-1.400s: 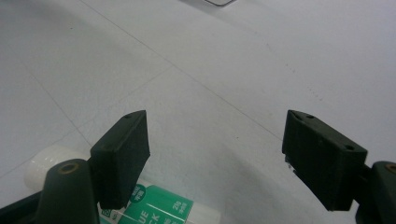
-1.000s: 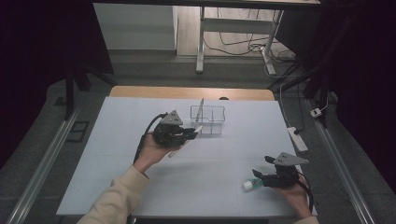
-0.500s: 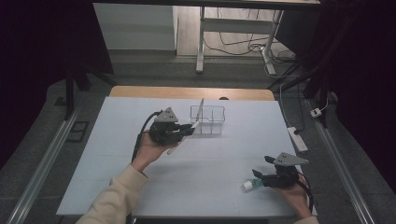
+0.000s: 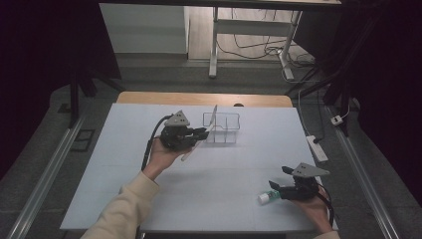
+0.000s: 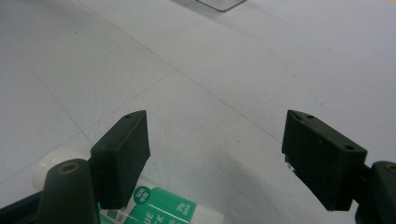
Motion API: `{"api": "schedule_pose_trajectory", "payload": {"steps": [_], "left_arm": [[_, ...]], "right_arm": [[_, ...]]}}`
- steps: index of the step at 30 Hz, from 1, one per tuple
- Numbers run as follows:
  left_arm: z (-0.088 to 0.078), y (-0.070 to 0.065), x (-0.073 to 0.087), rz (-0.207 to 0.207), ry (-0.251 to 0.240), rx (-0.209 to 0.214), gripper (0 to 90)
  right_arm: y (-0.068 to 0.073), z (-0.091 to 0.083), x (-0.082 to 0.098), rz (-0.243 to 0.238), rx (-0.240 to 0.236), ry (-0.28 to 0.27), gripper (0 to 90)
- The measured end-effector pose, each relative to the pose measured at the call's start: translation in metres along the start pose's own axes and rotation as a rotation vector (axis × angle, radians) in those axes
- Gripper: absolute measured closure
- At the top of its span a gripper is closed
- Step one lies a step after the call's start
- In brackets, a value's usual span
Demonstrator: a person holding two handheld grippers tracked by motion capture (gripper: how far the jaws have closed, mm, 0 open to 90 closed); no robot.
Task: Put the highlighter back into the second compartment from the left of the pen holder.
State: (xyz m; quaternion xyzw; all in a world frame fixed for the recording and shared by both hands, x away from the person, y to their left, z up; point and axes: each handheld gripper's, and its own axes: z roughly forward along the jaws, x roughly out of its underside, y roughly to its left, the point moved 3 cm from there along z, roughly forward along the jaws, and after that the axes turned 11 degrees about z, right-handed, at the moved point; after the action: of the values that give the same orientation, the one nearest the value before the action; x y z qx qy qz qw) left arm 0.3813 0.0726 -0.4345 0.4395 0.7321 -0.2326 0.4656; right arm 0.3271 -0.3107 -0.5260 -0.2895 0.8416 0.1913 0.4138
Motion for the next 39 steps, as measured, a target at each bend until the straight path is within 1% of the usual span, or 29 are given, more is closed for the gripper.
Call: {"api": "schedule_pose_trajectory", "payload": {"steps": [5, 8, 14, 18, 26, 30, 35, 39], "left_arm": [[0.006, 0.005, -0.006, 0.001, -0.011, -0.01, 78.3], [0.009, 0.007, -0.011, -0.004, -0.02, -0.006, 78.3], [0.016, 0.009, -0.018, 0.018, -0.01, -0.015, 78.3], [0.018, 0.011, -0.023, 0.022, -0.016, -0.017, 78.2], [0.023, 0.018, -0.03, 0.007, -0.029, -0.021, 78.3], [0.024, 0.023, -0.033, 0.006, -0.026, -0.028, 78.3], [0.028, 0.028, -0.036, -0.006, -0.029, -0.032, 78.3], [0.03, 0.032, -0.039, -0.003, -0.024, -0.039, 78.3]], "right_arm": [[0.0, -0.002, -0.001, 0.004, -0.007, -0.009, 22.8], [0.0, -0.001, -0.001, 0.005, -0.008, -0.009, 22.8], [0.0, -0.002, -0.001, 0.008, -0.009, -0.013, 22.9], [0.0, -0.001, -0.001, 0.006, -0.007, -0.009, 22.9], [0.0, -0.001, -0.001, 0.008, -0.002, -0.007, 23.1], [0.0, -0.001, -0.001, 0.008, -0.001, -0.004, 23.0], [0.0, -0.001, 0.0, 0.009, 0.0, -0.003, 23.1], [0.0, 0.0, 0.0, 0.009, -0.001, -0.002, 23.1]]}}
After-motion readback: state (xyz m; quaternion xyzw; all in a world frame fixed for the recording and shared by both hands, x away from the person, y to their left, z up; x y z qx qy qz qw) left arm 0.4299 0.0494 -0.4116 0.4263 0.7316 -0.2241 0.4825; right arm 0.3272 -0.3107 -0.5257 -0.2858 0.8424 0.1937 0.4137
